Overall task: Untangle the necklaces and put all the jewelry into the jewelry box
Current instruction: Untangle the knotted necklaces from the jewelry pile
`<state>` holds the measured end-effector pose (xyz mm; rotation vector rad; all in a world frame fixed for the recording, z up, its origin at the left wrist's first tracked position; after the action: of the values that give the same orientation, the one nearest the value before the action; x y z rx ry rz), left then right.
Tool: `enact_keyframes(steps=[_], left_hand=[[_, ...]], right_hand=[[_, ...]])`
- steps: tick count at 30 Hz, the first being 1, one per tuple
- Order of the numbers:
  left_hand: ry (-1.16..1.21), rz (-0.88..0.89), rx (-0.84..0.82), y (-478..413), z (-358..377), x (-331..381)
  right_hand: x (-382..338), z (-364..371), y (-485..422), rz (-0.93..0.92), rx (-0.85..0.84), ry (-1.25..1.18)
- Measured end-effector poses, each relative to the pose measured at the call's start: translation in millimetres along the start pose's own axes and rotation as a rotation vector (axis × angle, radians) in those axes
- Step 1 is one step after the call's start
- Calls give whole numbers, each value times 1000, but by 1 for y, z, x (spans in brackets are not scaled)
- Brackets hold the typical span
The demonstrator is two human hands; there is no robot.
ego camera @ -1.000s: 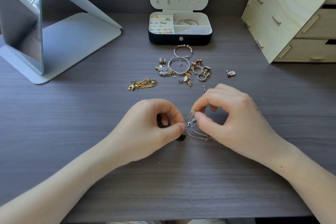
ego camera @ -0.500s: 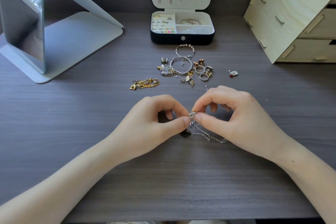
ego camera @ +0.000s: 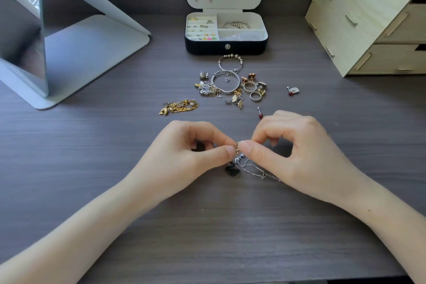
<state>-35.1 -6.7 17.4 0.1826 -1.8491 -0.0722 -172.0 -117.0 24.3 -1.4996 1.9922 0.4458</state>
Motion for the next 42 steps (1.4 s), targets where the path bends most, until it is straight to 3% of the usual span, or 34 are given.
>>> enact_keyframes(steps=[10,19,27,31,36,42], left_hand=[[-74,-22,81,0,1,-2],[-203,-66,40,-2,1,-1],[-65,-2,-62,-4,-6,-1],[-10,37,-63,-4,-6,1],[-150,78,-39,-2,-4,2],[43,53,-93,-1,-7,4]], right_hand=[[2,-1,0,89,-43,-137],[5,-2,-1,183,-155,-243],[1,-2,-5,77,-74,-498],[-3,-4,-4,54,-63,-518],[-6,-6,-3,60,-104,-537],[-9,-3,-1,47,-145,-559]])
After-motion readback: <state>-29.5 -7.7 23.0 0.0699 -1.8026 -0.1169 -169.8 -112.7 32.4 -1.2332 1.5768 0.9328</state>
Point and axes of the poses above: each hand's wrist, its own y-axis away from the middle knuckle, its own z-axis out of the palm, x = y × z, the point moved 2 cm from there along -y, towards the middle knuckle, and after that the axes turned 14 degrees about -x, right-handed, at the moved point
